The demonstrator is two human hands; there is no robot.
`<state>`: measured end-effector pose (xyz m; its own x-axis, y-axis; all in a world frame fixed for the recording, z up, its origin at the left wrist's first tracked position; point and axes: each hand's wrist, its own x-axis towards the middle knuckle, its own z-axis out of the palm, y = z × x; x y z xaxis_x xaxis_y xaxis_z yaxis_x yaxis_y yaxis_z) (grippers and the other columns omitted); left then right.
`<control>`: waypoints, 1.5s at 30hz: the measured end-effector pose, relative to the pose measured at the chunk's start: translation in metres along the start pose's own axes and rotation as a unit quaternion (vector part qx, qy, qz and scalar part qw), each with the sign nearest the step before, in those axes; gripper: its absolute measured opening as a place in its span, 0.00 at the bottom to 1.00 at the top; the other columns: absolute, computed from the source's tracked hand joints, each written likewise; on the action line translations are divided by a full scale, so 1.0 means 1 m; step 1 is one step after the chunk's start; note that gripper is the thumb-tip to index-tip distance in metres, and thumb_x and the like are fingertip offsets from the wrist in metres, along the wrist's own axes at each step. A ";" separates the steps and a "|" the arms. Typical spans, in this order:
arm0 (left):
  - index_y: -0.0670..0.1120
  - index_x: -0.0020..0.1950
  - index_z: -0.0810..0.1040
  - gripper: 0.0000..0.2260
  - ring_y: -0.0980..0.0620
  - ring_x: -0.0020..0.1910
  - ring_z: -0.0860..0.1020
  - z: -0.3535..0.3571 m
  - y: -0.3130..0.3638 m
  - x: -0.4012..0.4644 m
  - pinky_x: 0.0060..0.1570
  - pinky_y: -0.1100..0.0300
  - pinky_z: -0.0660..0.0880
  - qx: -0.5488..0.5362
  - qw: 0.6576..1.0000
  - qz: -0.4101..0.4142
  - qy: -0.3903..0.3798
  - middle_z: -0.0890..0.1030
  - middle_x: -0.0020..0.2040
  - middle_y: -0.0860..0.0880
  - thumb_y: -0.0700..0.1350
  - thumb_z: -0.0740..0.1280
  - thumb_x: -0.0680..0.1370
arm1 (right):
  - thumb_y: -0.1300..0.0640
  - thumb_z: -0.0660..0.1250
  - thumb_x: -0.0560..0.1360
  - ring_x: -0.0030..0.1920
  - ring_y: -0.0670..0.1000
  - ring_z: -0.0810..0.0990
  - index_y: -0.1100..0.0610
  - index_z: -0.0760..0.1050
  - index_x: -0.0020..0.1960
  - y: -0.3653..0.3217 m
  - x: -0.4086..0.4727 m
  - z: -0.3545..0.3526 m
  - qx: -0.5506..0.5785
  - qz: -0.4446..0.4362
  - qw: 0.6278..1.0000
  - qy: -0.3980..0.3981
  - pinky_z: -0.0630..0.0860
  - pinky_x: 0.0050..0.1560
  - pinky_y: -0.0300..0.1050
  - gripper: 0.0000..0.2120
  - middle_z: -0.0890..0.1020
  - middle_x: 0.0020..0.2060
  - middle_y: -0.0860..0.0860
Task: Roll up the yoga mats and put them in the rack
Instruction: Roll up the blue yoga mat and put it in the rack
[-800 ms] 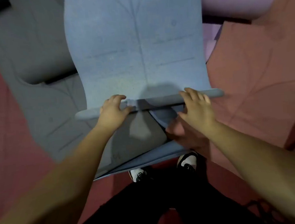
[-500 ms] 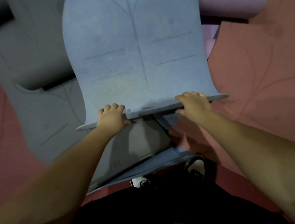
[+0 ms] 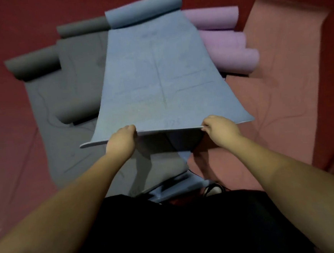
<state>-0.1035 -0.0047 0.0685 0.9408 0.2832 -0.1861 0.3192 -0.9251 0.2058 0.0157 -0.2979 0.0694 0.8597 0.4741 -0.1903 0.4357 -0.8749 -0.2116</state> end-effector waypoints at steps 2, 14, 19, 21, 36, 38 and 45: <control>0.42 0.49 0.72 0.09 0.43 0.42 0.69 -0.022 -0.001 -0.025 0.40 0.51 0.64 0.001 0.998 0.032 0.054 0.75 0.47 0.42 0.30 0.57 0.75 | 0.53 0.63 0.81 0.53 0.59 0.77 0.56 0.78 0.53 -0.013 -0.021 -0.024 0.013 -0.007 0.999 0.033 0.70 0.47 0.50 0.09 0.79 0.52 0.54; 0.42 0.51 0.74 0.06 0.40 0.45 0.73 -0.124 -0.003 -0.169 0.43 0.51 0.65 -0.053 0.968 0.110 0.217 0.78 0.47 0.42 0.36 0.58 0.79 | 0.54 0.61 0.81 0.52 0.60 0.76 0.58 0.77 0.49 -0.064 -0.170 -0.119 0.001 -0.058 0.977 0.203 0.71 0.47 0.53 0.09 0.79 0.47 0.55; 0.43 0.45 0.72 0.11 0.41 0.42 0.73 -0.133 0.004 -0.205 0.41 0.48 0.67 -0.066 0.972 0.109 0.198 0.76 0.42 0.44 0.46 0.57 0.83 | 0.49 0.52 0.76 0.46 0.62 0.76 0.58 0.73 0.43 -0.070 -0.218 -0.116 -0.033 -0.085 0.970 0.224 0.70 0.45 0.55 0.16 0.78 0.42 0.56; 0.44 0.44 0.72 0.16 0.41 0.45 0.76 -0.122 0.006 -0.212 0.44 0.48 0.70 -0.041 0.985 0.097 0.140 0.78 0.43 0.44 0.52 0.53 0.84 | 0.46 0.46 0.72 0.46 0.61 0.76 0.57 0.72 0.41 -0.074 -0.228 -0.107 -0.049 -0.081 0.979 0.181 0.68 0.43 0.54 0.21 0.77 0.41 0.56; 0.45 0.49 0.68 0.10 0.41 0.49 0.75 -0.044 0.011 -0.227 0.41 0.52 0.68 0.019 0.998 0.053 -0.007 0.76 0.50 0.44 0.50 0.56 0.84 | 0.37 0.56 0.81 0.66 0.54 0.73 0.55 0.77 0.66 -0.075 -0.205 -0.058 0.047 0.054 0.966 -0.250 0.65 0.65 0.43 0.26 0.76 0.67 0.53; 0.45 0.47 0.72 0.11 0.43 0.47 0.73 -0.039 0.009 -0.233 0.39 0.53 0.65 -0.019 0.989 0.124 0.077 0.73 0.45 0.46 0.49 0.56 0.83 | 0.37 0.57 0.80 0.65 0.54 0.74 0.54 0.78 0.63 -0.069 -0.201 -0.058 0.053 0.051 0.964 -0.255 0.65 0.63 0.43 0.25 0.77 0.66 0.53; 0.45 0.40 0.80 0.22 0.41 0.45 0.75 -0.035 0.003 -0.258 0.52 0.45 0.74 0.177 0.962 0.170 0.122 0.77 0.46 0.44 0.61 0.78 0.61 | 0.35 0.57 0.79 0.61 0.53 0.74 0.52 0.78 0.60 -0.065 -0.192 -0.056 0.056 0.048 0.960 -0.270 0.65 0.62 0.45 0.24 0.77 0.62 0.50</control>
<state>-0.3417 -0.0715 0.1505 0.9965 -0.0393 0.0731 -0.0292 -0.9906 -0.1338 -0.1627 -0.3378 0.1733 0.6171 0.4014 -0.6768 0.3040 -0.9150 -0.2654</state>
